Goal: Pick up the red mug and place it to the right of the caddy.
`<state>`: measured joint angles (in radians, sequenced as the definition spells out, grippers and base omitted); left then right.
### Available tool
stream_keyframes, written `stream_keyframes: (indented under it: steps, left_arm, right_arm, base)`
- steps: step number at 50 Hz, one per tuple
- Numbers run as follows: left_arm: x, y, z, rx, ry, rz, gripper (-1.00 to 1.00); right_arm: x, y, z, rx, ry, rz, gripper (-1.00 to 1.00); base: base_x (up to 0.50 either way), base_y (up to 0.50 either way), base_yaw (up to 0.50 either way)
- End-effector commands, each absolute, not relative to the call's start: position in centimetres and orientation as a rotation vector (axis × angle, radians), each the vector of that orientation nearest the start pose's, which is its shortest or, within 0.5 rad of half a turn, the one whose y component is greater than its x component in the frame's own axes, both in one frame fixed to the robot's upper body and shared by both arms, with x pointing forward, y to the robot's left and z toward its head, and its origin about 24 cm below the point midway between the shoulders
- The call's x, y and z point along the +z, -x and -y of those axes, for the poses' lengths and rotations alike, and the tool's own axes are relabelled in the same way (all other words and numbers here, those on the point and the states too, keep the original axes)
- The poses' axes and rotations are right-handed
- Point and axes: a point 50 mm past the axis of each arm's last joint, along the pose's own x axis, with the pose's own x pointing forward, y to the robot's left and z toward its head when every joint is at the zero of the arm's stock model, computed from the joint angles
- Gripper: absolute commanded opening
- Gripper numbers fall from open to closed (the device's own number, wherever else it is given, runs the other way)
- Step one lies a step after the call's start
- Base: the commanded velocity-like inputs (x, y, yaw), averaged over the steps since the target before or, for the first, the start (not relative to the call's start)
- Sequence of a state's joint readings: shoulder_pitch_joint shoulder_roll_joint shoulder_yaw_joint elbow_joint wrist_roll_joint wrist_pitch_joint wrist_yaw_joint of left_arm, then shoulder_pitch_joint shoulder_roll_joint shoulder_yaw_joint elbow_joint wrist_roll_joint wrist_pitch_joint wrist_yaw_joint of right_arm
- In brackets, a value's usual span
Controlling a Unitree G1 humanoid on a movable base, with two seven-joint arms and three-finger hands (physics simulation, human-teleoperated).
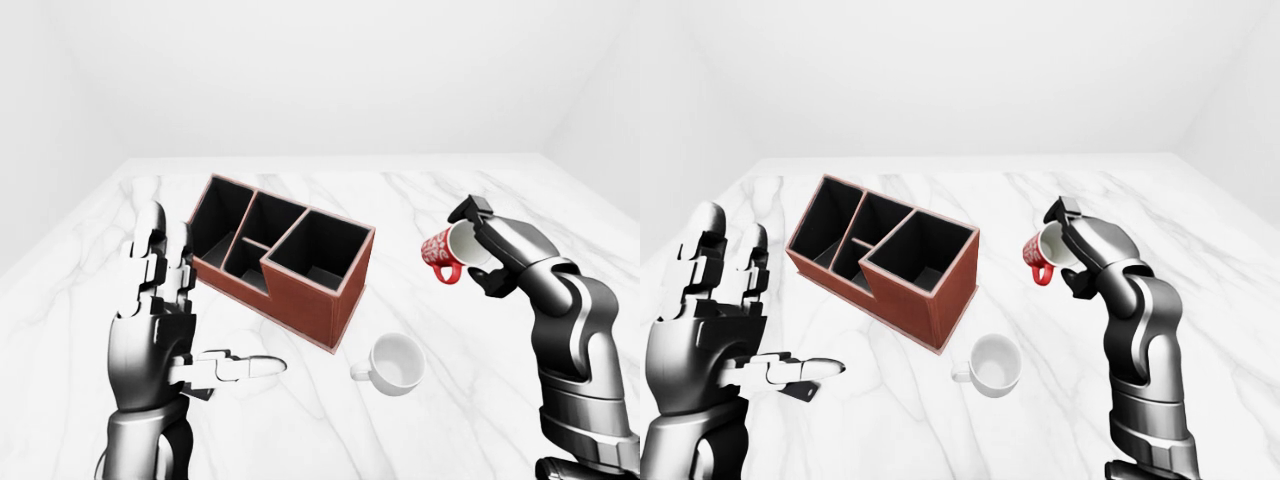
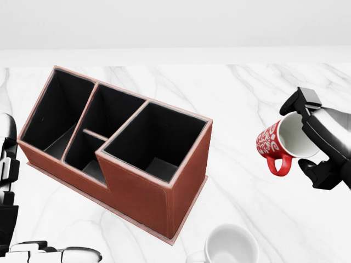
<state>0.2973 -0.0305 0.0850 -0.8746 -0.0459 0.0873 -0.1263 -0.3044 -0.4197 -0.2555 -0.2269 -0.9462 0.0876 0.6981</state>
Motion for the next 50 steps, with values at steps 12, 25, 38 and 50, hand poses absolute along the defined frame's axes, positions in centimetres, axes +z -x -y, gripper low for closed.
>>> stream_keyframes:
  steps: [12,25,38,50]
  left_arm:
    - [16.9,-16.6,-17.1,0.026,-0.037,0.501,1.0]
    - [16.9,-16.6,-17.1,0.028,-0.036,0.501,1.0]
    - [16.7,-16.7,-17.1,0.025,-0.034,0.49,1.0]
    - [16.8,-16.7,-17.1,0.025,-0.036,0.495,1.0]
  right_arm:
    - [15.3,-29.6,22.4,0.115,1.409,-0.172,-1.0]
    - [13.4,-31.0,21.5,0.193,1.4,-0.24,-1.0]
    - [10.4,-32.8,20.5,0.317,1.381,-0.357,-1.0]
    - [9.4,-33.4,19.7,0.372,1.366,-0.386,-1.0]
  base:
    - [0.0,0.0,0.0]
    - [0.0,0.0,0.0]
    - [0.0,0.0,0.0]
    - [0.0,0.0,0.0]
